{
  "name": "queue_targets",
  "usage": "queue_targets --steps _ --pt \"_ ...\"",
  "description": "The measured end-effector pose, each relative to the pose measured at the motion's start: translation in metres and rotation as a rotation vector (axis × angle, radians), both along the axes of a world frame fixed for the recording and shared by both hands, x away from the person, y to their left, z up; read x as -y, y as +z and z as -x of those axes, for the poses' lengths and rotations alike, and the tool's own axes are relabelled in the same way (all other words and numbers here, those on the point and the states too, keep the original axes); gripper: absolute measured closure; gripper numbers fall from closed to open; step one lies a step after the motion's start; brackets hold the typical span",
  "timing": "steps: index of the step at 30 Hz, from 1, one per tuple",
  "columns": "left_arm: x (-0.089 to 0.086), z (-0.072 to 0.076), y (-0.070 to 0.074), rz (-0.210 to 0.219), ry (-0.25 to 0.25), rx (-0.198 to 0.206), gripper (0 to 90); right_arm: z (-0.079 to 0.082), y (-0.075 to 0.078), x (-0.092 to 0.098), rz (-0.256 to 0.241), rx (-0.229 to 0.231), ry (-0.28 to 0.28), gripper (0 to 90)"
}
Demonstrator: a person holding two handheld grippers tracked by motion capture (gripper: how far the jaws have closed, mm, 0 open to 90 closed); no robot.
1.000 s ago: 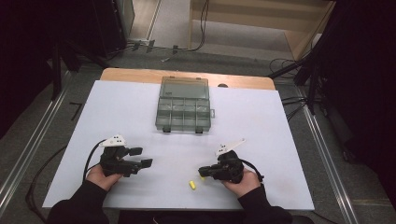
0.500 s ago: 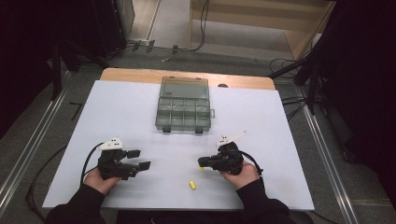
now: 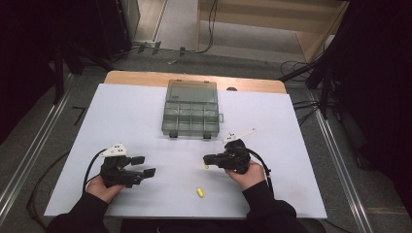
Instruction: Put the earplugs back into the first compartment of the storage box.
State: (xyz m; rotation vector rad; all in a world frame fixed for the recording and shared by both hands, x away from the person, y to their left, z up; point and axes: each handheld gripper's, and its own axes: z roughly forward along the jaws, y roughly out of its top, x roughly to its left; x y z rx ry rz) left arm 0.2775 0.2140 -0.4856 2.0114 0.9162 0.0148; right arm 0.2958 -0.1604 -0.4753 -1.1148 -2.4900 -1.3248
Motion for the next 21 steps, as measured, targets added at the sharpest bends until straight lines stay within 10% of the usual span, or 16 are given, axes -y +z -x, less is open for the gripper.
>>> queue_targets --steps 21 --pt "0.003 -0.003 -0.001 0.002 -0.008 -0.001 26.7 -0.042 0.019 -0.022 -0.013 0.017 -0.017 83.7"
